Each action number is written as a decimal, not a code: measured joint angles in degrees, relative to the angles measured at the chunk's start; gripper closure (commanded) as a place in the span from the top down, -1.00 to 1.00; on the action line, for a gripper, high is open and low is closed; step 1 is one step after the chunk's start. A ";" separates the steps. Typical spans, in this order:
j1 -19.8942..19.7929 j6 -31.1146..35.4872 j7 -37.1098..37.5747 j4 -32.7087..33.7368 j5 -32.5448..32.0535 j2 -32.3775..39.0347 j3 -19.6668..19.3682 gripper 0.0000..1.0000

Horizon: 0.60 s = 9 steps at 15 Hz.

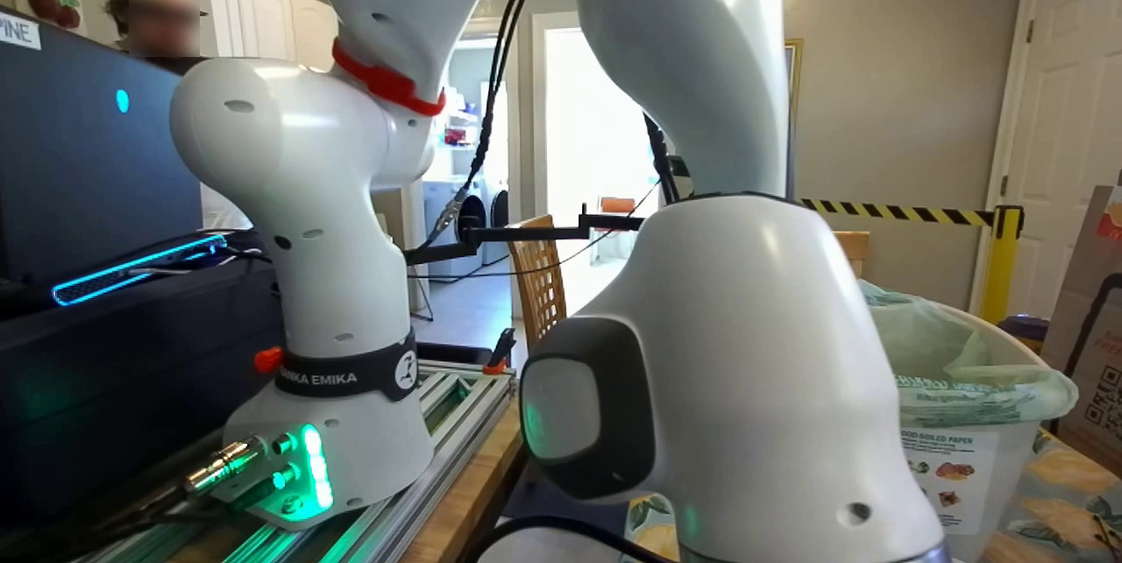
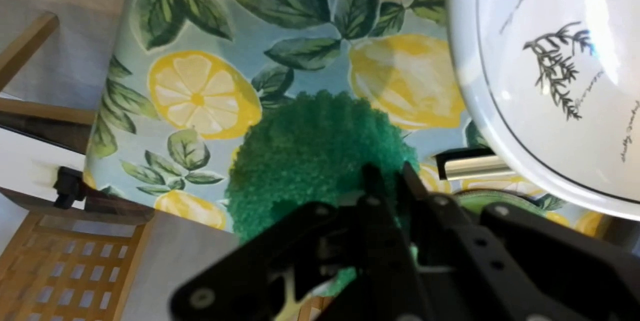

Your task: Stir in the bowl, then remove the sponge from the bowl

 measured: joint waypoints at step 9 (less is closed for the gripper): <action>-4.04 0.82 0.00 0.78 -0.25 -1.30 3.86 1.00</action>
